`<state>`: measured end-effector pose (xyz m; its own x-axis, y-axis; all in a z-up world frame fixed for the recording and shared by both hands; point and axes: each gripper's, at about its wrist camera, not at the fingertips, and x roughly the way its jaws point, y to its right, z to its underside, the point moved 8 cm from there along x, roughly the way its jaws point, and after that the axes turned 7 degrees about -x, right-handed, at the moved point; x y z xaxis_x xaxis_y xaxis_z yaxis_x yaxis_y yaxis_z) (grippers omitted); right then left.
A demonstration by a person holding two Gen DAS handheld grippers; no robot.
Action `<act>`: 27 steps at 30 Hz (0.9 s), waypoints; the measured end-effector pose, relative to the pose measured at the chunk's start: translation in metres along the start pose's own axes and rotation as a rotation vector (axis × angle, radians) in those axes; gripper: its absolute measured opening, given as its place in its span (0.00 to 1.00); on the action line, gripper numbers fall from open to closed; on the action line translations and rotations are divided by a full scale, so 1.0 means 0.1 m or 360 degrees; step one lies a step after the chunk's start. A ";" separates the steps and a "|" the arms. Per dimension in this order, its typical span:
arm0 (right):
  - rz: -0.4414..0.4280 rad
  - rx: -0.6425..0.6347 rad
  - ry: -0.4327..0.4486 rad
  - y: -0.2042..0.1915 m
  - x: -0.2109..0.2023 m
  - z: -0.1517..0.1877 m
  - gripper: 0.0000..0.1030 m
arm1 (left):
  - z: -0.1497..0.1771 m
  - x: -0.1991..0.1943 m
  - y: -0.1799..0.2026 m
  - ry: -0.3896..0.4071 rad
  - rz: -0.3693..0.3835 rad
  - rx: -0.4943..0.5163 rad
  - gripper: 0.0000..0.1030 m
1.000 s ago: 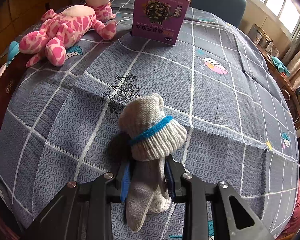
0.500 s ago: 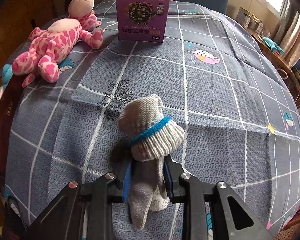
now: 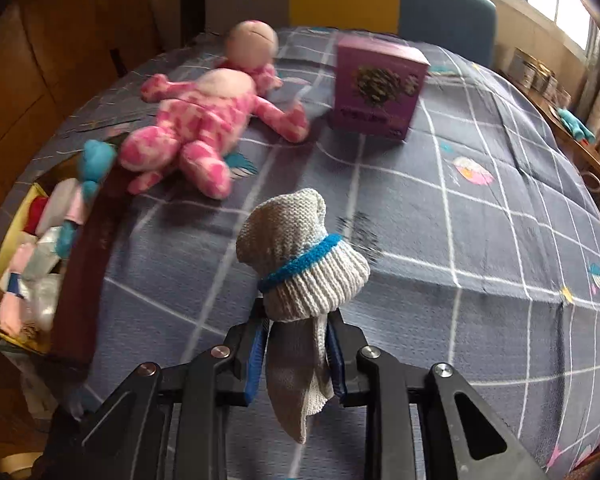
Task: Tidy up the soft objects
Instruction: 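Carry the grey knit sock into the gold tray and open the right gripper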
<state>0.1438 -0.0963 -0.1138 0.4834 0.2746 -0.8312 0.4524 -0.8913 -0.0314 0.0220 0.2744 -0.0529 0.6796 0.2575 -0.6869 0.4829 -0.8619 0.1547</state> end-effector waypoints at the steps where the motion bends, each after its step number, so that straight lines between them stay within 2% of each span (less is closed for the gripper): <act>1: -0.0048 -0.0051 0.0026 -0.17 -0.05 -0.07 0.26 | -0.02 0.00 -0.03 0.0007 -0.0011 -0.0010 0.69; 6: -0.0314 -0.0294 0.0106 -1.13 -0.24 -0.32 0.26 | -0.05 0.00 -0.15 0.0025 -0.0042 -0.0052 0.69; 10: -0.0527 -0.0496 0.0118 -1.84 -0.33 -0.41 0.26 | -0.06 0.00 -0.20 0.0023 -0.0039 -0.0070 0.69; 17: -0.0776 -0.0738 0.0014 -2.77 -0.25 -0.33 0.26 | -0.10 -0.02 -0.27 0.0046 -0.0040 -0.0104 0.69; 20: -0.0863 -0.0745 -0.0143 -2.99 0.01 -0.27 0.26 | -0.12 -0.02 -0.30 0.0054 -0.0046 -0.0119 0.69; 21: -0.0857 -0.0755 -0.0173 -3.04 0.10 -0.26 0.26 | -0.12 -0.03 -0.31 0.0055 -0.0049 -0.0124 0.69; 24: -0.0692 -0.0755 -0.0169 -3.04 0.31 -0.32 0.25 | -0.13 -0.01 -0.35 0.0053 -0.0058 -0.0135 0.69; 27: -0.0642 -0.0685 -0.0186 -2.99 0.44 -0.37 0.25 | -0.13 0.01 -0.38 0.0045 -0.0070 -0.0151 0.69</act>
<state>0.0578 0.1955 -0.1200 0.1359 0.4976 -0.8567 0.8578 -0.4918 -0.1496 0.0112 0.3130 -0.0506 0.6714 0.3074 -0.6744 0.5616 -0.8047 0.1924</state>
